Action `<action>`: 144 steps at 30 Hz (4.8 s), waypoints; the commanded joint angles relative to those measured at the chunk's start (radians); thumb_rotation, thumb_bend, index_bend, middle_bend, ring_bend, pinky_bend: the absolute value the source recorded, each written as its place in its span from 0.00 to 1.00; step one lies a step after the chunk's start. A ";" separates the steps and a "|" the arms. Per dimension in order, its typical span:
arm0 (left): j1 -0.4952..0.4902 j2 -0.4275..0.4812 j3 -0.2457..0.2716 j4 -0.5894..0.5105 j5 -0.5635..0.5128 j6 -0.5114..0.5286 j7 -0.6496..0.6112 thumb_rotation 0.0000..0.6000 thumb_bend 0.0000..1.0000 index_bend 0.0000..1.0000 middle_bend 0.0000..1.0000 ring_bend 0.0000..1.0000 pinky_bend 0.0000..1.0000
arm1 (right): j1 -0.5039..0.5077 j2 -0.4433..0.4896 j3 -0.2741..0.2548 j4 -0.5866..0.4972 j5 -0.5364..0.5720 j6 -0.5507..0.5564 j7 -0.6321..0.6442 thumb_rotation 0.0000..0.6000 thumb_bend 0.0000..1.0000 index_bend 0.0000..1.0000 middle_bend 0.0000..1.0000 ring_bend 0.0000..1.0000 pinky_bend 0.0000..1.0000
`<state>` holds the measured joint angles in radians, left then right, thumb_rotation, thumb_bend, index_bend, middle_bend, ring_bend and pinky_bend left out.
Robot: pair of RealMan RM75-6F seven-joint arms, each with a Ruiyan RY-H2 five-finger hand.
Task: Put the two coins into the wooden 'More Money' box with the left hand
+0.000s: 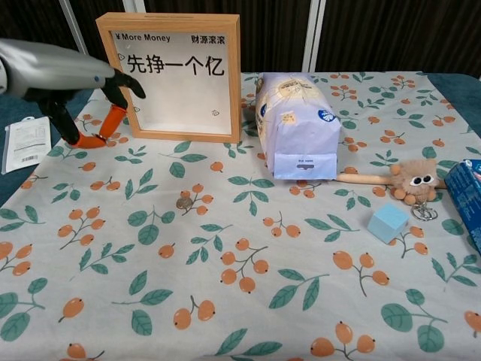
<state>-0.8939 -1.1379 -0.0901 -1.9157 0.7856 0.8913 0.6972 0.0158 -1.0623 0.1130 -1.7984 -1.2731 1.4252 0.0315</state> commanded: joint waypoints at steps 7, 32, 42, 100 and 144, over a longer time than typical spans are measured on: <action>-0.075 0.238 -0.090 -0.116 -0.170 -0.052 -0.067 1.00 0.59 0.61 0.08 0.00 0.00 | -0.001 0.000 0.000 -0.002 0.003 0.000 -0.002 1.00 0.37 0.12 0.08 0.06 0.00; -0.455 0.277 -0.042 0.316 -0.668 -0.531 -0.209 1.00 0.66 0.59 0.08 0.00 0.00 | -0.005 -0.004 0.009 -0.019 0.035 -0.008 0.017 1.00 0.37 0.12 0.08 0.06 0.00; -0.613 0.151 0.137 0.611 -0.683 -0.752 -0.284 1.00 0.77 0.59 0.08 0.00 0.00 | -0.007 -0.015 0.007 -0.018 0.031 0.007 -0.007 1.00 0.37 0.12 0.08 0.06 0.00; -0.623 -0.128 -0.009 1.096 -0.063 -1.044 -0.860 1.00 0.78 0.56 0.09 0.00 0.00 | -0.033 -0.017 0.061 -0.026 0.108 0.057 -0.009 1.00 0.37 0.12 0.08 0.06 0.00; -0.599 -0.117 -0.003 1.009 0.142 -0.930 -0.992 1.00 0.67 0.55 0.08 0.00 0.00 | -0.040 -0.017 0.074 -0.034 0.120 0.066 -0.006 1.00 0.37 0.12 0.08 0.06 0.00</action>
<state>-1.4929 -1.2536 -0.0936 -0.9069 0.9263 -0.0398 -0.2937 -0.0241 -1.0795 0.1870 -1.8320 -1.1534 1.4908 0.0253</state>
